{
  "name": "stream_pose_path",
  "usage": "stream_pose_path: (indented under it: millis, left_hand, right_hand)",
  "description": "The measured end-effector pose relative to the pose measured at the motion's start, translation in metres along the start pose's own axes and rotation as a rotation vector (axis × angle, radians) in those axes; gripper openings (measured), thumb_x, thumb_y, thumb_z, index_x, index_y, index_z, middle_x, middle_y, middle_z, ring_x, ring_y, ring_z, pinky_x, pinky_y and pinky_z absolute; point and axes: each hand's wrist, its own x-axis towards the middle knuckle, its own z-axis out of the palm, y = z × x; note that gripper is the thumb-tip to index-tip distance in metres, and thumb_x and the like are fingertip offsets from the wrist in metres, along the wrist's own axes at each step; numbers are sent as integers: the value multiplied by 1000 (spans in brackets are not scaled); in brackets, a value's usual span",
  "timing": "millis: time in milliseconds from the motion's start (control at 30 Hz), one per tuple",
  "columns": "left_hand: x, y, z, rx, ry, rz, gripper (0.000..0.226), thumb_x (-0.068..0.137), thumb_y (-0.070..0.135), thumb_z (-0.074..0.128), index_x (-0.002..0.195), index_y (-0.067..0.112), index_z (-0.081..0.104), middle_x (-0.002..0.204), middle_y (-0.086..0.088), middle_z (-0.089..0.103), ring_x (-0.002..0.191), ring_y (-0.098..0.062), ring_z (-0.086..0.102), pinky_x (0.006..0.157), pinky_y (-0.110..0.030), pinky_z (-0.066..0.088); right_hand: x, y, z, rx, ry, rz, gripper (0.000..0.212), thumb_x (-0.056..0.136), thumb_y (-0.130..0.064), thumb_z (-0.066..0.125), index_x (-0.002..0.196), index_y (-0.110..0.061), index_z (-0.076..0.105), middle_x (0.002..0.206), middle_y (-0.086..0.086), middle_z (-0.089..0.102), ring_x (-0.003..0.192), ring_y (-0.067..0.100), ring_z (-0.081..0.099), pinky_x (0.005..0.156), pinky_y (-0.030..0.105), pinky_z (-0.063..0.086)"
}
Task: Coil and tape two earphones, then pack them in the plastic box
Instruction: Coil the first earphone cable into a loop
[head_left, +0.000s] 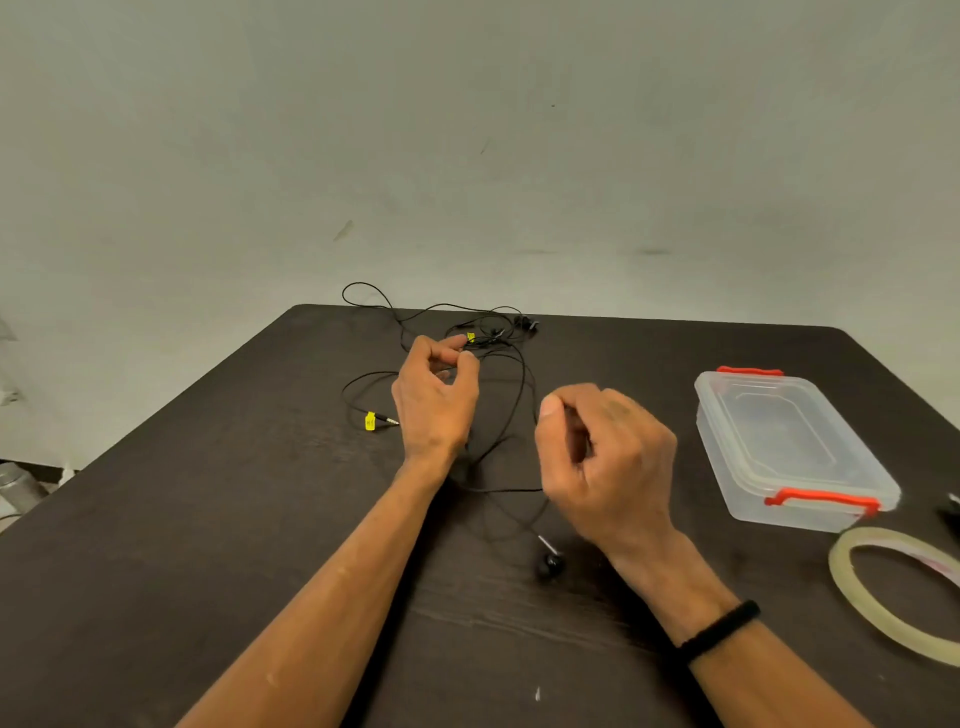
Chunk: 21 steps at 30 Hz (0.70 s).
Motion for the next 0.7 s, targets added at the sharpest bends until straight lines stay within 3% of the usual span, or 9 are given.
stream_pose_path:
  millis: [67,100,233,300,400,500,600,700]
  left_hand:
    - [-2,2,1,-34,-33,35,13,92,14,66,82,13,58,101,8,79,95,-6,74,91,-39,59]
    - [-4,4,1,-54,-48,65,13,93,13,65,83,11,58,96,7,80,96,-5,75,92,-39,59]
    - [-15,15,0,-108,-123,179,12,96,17,68,88,12,59,86,5,79,94,-10,76,93,-42,58]
    - [-21,26,-2,-136,-179,238,12,98,20,68,93,13,59,84,4,76,87,-13,76,88,-42,61]
    - [-24,37,-3,-221,-262,265,12,104,18,62,106,8,56,76,-3,68,66,-18,69,68,-38,60]
    - [-22,37,-5,-189,-294,254,10,105,23,59,108,14,55,64,1,57,53,-20,52,53,-46,53]
    - [-23,42,-5,-132,-274,266,11,104,28,62,107,18,59,64,4,53,54,-14,44,50,-37,43]
    - [-20,55,-6,-83,-284,255,16,101,30,67,108,16,65,63,-10,48,55,-10,41,55,-28,40]
  right_hand:
    - [2,8,1,-14,-51,178,9,97,-24,67,94,-16,70,76,-7,62,69,15,54,62,36,49]
    - [2,11,3,11,-93,264,12,96,-28,71,103,-19,69,83,-8,64,77,14,56,68,35,51]
    - [6,18,7,187,-257,548,48,86,-44,82,127,-28,64,108,-16,69,99,5,65,81,22,54]
    - [5,19,9,201,-301,555,37,88,-36,82,122,-27,70,103,-17,72,93,-2,68,78,20,58]
    - [4,21,7,147,-253,521,13,94,-22,76,107,-23,77,88,-17,72,84,-6,69,75,17,57]
    - [7,25,5,266,-252,614,17,93,-21,76,109,-24,78,92,-16,75,85,-1,71,76,15,58]
    - [10,26,3,491,-360,697,20,91,-16,79,110,-22,79,95,-5,80,80,18,77,73,31,64]
    - [11,24,0,597,-421,751,16,90,-16,81,106,-17,79,91,1,82,69,28,76,57,31,57]
